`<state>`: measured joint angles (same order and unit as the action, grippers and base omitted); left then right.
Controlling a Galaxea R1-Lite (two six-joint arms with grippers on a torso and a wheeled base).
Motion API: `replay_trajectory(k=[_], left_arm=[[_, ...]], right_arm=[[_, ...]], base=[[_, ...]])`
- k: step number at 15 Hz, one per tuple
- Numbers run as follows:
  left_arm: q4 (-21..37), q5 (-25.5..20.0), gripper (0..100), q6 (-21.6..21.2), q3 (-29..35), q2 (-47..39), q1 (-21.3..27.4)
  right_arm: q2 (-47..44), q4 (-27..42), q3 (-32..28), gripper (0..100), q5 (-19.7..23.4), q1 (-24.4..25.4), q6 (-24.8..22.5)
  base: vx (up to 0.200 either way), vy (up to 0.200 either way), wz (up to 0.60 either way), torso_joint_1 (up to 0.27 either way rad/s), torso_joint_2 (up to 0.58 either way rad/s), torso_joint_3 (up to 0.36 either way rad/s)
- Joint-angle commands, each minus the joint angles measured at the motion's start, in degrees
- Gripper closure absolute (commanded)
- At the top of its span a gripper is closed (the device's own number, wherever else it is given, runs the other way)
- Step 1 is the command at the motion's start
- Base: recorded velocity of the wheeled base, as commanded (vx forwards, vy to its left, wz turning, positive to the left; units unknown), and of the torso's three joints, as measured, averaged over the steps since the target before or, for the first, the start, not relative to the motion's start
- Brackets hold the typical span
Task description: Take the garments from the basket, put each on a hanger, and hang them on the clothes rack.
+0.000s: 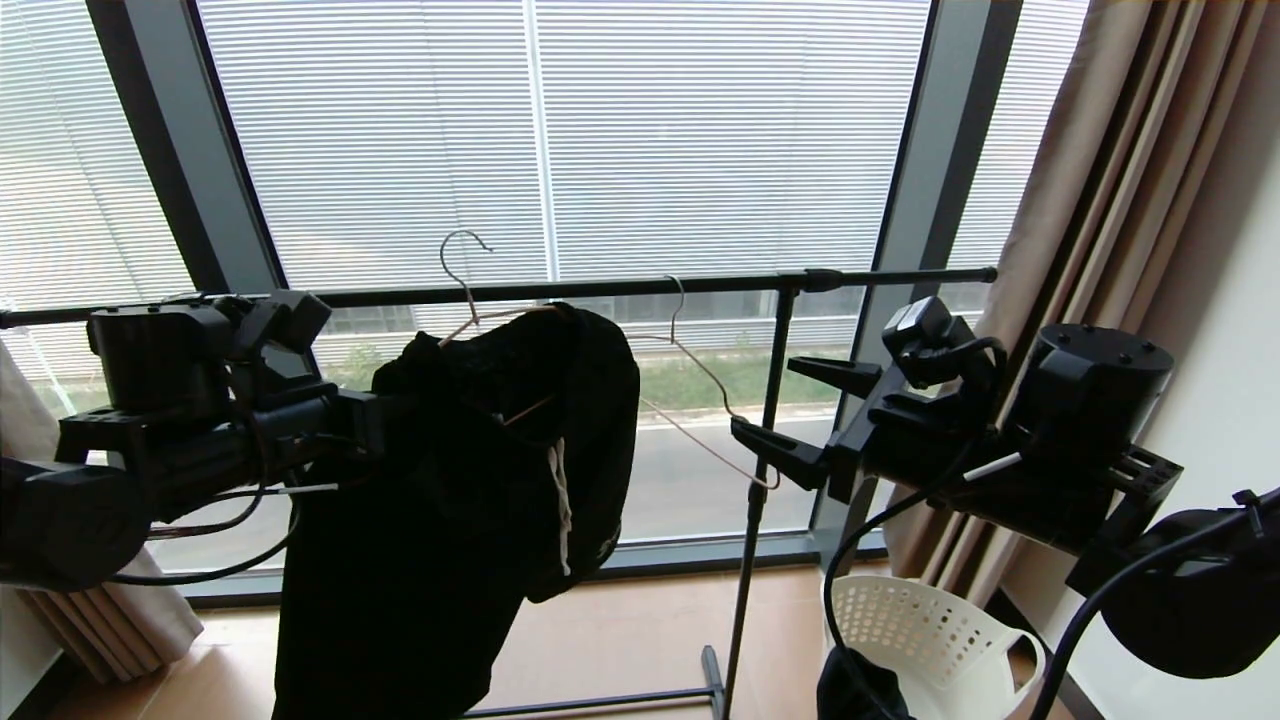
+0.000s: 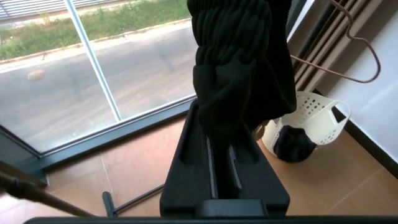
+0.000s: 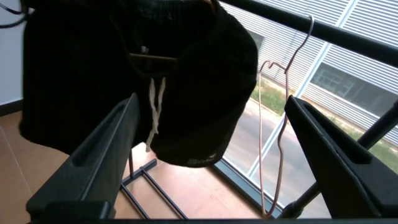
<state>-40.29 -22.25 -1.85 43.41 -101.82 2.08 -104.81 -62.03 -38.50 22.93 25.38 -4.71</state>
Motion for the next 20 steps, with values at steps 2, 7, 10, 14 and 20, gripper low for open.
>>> replay_trajectory(k=[2, 7, 10, 14, 20], left_arm=[[-3.4, 0.3, 100, 0.3, 2.4, -7.7, 0.1], [-3.4, 3.0, 100, 0.6, 8.5, -13.5, 0.3], [-3.4, 4.8, 100, 2.8, 11.5, -15.8, 0.3], [-3.4, 6.4, 100, 3.5, 14.9, -19.3, 0.4], [-3.4, 6.4, 100, 3.5, 15.5, -21.4, 0.7]], right_arm=[[-0.6, 0.0, -0.3, 0, 0.0, 0.0, 0.0], [-0.8, 0.0, -0.3, 0, 0.0, 0.0, -0.2], [-2.9, -0.2, -0.5, 0, 0.0, 0.0, -0.7], [-3.9, -0.4, -0.3, 0, 0.1, 0.0, -1.6], [-5.1, -0.5, -0.2, 0, 0.1, 0.0, -2.5]], base=[[0.000, 0.000, 0.00, 0.000, 0.00, 0.000], [0.000, 0.000, 0.00, 0.000, 0.00, 0.000], [0.000, 0.000, 0.00, 0.000, 0.00, 0.000], [0.000, 0.000, 0.00, 0.000, 0.00, 0.000], [0.000, 0.000, 0.00, 0.000, 0.00, 0.000]])
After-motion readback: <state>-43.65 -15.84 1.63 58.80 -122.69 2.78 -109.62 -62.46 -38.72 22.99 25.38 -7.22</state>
